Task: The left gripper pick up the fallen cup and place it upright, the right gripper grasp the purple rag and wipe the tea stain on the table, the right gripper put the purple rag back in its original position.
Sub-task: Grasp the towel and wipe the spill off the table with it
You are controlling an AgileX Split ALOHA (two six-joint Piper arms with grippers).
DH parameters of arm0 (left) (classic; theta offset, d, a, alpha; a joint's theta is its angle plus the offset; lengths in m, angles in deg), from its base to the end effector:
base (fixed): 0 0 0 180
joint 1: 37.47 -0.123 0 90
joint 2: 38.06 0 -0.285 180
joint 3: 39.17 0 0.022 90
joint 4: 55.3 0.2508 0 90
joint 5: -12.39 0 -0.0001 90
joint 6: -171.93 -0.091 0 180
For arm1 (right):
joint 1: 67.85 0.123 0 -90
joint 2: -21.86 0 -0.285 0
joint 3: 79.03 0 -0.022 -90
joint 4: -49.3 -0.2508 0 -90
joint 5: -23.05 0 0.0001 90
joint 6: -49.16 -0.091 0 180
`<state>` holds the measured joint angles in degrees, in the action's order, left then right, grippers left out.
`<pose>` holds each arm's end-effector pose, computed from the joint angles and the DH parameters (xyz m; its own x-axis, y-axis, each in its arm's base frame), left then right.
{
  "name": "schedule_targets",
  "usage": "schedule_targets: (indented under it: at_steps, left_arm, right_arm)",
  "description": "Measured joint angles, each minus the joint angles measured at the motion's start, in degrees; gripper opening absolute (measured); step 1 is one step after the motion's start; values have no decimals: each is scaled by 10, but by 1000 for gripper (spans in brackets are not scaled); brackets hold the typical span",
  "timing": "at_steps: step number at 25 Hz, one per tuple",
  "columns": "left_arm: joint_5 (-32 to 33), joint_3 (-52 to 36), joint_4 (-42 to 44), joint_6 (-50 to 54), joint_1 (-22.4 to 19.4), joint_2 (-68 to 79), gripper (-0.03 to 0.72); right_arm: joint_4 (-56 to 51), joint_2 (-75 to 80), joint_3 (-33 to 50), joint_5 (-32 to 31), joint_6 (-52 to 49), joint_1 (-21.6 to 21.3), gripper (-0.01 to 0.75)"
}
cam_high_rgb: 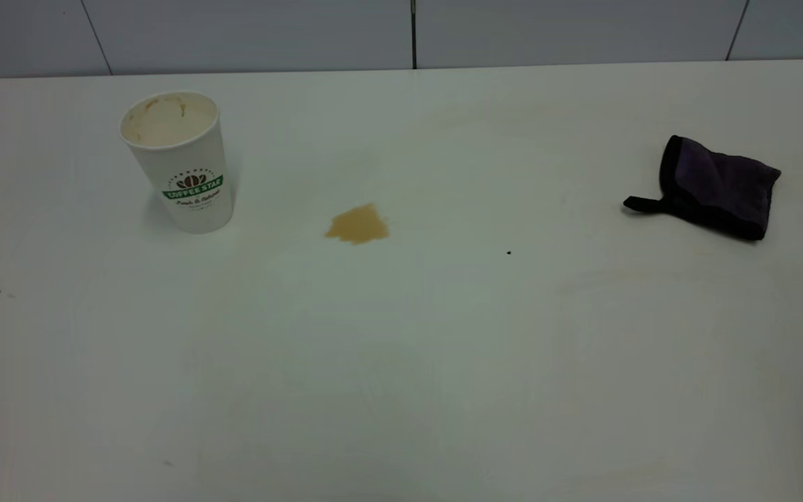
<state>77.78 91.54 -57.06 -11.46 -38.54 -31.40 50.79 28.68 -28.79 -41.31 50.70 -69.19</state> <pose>-0.0099 -0.0027 0.2673 -0.5191 0.0366 -0.8539 0.0293 0.9993 0.0251 -0.0069 -0.0020 0.2642 -0.5223 -0.0259 -0.8524 0.0235 0.9987 -0.0447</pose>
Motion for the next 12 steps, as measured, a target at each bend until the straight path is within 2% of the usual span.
schedule_targets:
  at_steps: [12]
  left_arm:
    - [0, 0, 0, -1, 0, 0, 435]
  right_arm:
    - [25, 11, -4, -7, -1, 0, 241]
